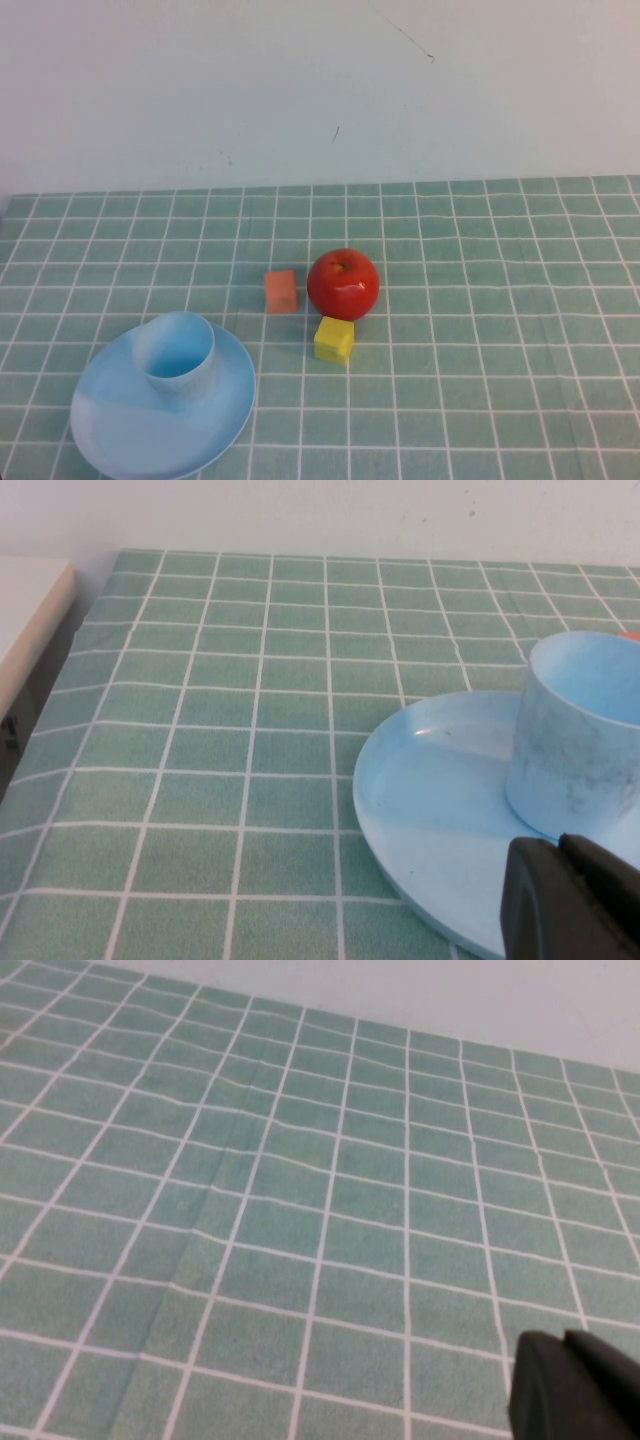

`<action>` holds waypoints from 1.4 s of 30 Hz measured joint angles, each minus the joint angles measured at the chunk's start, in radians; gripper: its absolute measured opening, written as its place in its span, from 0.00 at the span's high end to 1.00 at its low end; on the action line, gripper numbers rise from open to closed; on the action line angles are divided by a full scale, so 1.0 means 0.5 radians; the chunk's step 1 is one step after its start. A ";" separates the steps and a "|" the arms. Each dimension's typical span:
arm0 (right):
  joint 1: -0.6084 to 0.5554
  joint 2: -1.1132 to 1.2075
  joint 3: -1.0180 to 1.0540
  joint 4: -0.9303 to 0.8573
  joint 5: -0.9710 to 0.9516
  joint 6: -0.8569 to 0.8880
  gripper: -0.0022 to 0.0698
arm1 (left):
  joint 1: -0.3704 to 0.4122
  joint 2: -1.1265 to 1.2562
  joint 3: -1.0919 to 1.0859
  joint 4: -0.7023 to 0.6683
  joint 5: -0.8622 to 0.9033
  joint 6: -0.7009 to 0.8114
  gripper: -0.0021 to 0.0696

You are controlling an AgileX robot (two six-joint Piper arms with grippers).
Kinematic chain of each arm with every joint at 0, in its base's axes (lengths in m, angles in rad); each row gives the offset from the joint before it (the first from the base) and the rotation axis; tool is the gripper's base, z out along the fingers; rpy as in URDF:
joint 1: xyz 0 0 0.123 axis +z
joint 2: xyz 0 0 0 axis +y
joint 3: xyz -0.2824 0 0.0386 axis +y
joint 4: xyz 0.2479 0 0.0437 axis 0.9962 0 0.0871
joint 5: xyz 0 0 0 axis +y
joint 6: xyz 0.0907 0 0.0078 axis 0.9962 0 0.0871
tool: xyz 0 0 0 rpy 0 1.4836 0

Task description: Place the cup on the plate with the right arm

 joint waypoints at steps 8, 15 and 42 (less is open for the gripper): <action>0.000 0.000 0.000 0.000 0.000 0.000 0.97 | 0.000 0.000 0.000 0.000 0.000 0.000 0.97; 0.000 0.000 0.000 0.000 0.002 0.000 0.97 | 0.000 0.000 0.000 0.000 0.000 0.004 0.97; 0.000 0.000 0.000 0.000 0.012 0.108 0.97 | 0.000 0.000 0.000 0.000 0.000 0.000 0.97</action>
